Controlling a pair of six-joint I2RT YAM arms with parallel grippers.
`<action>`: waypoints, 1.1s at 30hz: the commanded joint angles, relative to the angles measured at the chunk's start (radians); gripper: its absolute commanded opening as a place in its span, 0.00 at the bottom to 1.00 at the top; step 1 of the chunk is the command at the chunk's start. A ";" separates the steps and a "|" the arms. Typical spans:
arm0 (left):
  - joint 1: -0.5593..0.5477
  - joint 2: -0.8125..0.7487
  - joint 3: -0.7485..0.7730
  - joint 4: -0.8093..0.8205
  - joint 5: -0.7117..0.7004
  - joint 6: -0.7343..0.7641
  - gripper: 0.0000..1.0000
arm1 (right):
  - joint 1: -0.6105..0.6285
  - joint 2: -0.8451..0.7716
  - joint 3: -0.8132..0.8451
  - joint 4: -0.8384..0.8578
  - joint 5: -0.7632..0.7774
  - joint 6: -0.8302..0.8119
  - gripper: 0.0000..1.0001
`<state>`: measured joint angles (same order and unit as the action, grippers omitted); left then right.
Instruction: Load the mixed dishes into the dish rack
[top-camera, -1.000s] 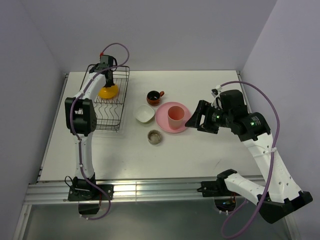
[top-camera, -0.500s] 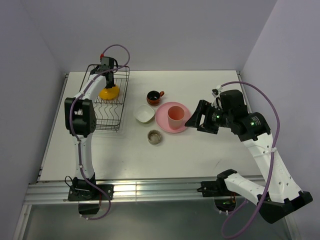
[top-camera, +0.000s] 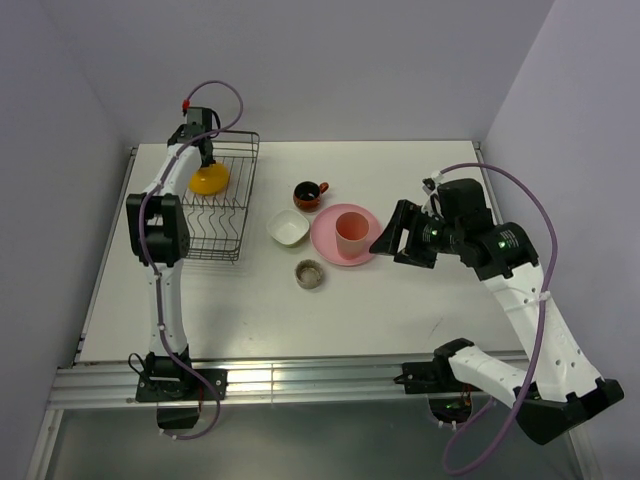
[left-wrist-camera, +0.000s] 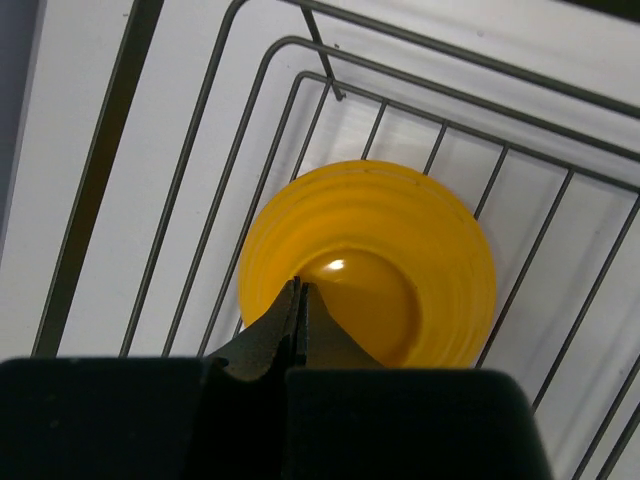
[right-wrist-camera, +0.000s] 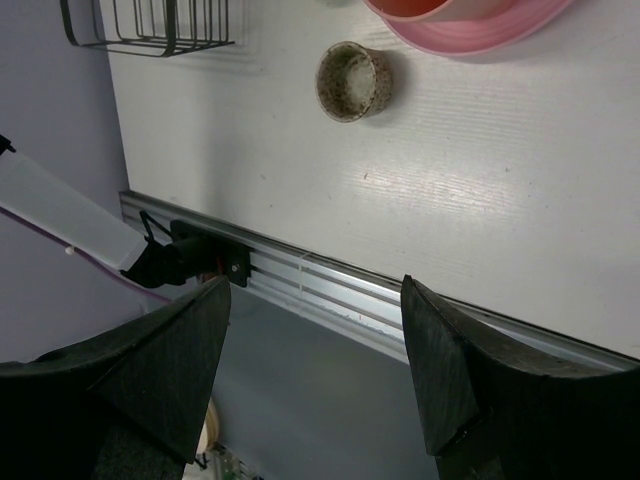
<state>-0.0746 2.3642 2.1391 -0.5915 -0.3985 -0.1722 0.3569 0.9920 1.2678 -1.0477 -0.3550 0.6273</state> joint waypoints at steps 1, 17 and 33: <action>-0.002 0.036 0.047 0.001 -0.028 0.027 0.00 | -0.007 0.008 0.008 -0.003 0.014 -0.005 0.76; 0.042 0.096 0.130 0.059 -0.088 0.056 0.00 | -0.006 -0.018 -0.022 -0.015 0.024 0.008 0.76; 0.068 0.003 0.045 0.148 -0.048 0.027 0.32 | -0.004 0.000 0.008 -0.014 0.010 0.015 0.75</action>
<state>-0.0166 2.4355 2.2173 -0.4881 -0.4606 -0.1345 0.3569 0.9924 1.2491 -1.0637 -0.3485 0.6380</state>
